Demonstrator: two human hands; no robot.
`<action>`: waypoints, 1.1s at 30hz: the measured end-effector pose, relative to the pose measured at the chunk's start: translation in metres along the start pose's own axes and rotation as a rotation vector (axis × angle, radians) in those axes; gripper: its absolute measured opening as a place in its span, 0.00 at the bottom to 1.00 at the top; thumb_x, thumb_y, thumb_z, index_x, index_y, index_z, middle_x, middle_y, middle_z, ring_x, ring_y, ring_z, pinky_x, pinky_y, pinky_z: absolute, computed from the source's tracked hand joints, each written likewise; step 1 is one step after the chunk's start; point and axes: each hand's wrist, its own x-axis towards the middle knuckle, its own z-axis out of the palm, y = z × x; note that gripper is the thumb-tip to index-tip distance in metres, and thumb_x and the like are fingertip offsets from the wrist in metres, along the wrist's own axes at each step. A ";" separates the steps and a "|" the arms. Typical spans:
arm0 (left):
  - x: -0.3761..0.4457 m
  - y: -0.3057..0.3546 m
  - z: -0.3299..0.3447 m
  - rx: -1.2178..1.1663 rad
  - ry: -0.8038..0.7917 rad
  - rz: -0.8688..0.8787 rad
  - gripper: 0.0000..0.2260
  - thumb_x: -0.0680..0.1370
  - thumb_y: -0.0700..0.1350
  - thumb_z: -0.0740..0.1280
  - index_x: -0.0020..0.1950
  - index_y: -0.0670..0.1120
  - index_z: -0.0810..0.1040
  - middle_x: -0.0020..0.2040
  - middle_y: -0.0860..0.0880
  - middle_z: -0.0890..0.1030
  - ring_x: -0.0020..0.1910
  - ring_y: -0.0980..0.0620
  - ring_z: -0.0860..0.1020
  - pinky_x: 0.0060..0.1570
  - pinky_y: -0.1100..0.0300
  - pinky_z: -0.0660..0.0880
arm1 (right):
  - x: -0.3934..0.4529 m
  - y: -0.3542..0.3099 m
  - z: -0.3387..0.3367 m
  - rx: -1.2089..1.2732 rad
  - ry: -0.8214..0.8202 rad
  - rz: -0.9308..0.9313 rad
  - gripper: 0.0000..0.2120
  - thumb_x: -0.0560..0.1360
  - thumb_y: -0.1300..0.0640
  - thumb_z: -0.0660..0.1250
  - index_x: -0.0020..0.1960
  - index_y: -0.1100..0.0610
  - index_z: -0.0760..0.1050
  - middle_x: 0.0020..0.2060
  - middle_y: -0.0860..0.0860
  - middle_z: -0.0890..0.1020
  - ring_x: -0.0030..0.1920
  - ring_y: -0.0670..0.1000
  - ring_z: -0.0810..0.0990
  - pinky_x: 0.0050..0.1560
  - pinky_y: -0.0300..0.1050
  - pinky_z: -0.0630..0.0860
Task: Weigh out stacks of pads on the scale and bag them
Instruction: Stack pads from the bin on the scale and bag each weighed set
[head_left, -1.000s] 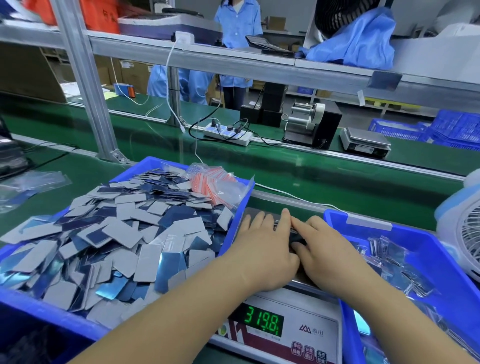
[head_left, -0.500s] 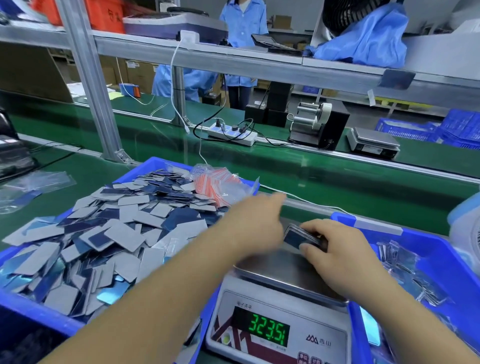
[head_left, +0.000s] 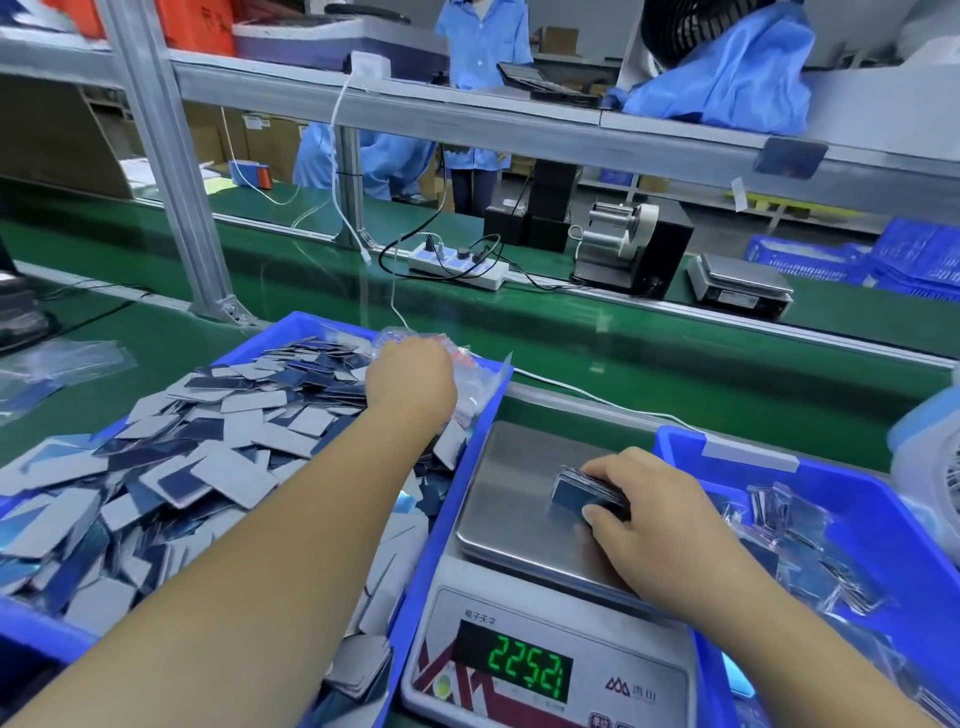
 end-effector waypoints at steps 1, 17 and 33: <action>-0.002 0.000 -0.004 -0.021 0.022 -0.002 0.12 0.76 0.35 0.60 0.50 0.45 0.82 0.53 0.43 0.79 0.53 0.43 0.71 0.42 0.53 0.70 | 0.000 -0.001 0.000 -0.006 -0.007 0.002 0.13 0.77 0.53 0.66 0.61 0.48 0.76 0.49 0.42 0.75 0.50 0.44 0.73 0.50 0.34 0.63; -0.077 0.055 -0.024 -1.269 -0.247 0.226 0.06 0.74 0.39 0.74 0.40 0.51 0.84 0.38 0.50 0.83 0.38 0.53 0.80 0.51 0.47 0.80 | 0.001 0.009 -0.011 1.116 0.273 0.260 0.12 0.76 0.66 0.68 0.53 0.51 0.82 0.36 0.51 0.80 0.28 0.48 0.70 0.31 0.38 0.69; -0.097 0.062 -0.018 -1.427 -0.602 0.169 0.19 0.73 0.63 0.67 0.41 0.48 0.87 0.39 0.49 0.84 0.33 0.53 0.79 0.28 0.63 0.71 | 0.000 0.004 -0.015 1.347 0.413 0.164 0.11 0.73 0.66 0.68 0.49 0.53 0.83 0.35 0.50 0.79 0.28 0.47 0.70 0.29 0.36 0.69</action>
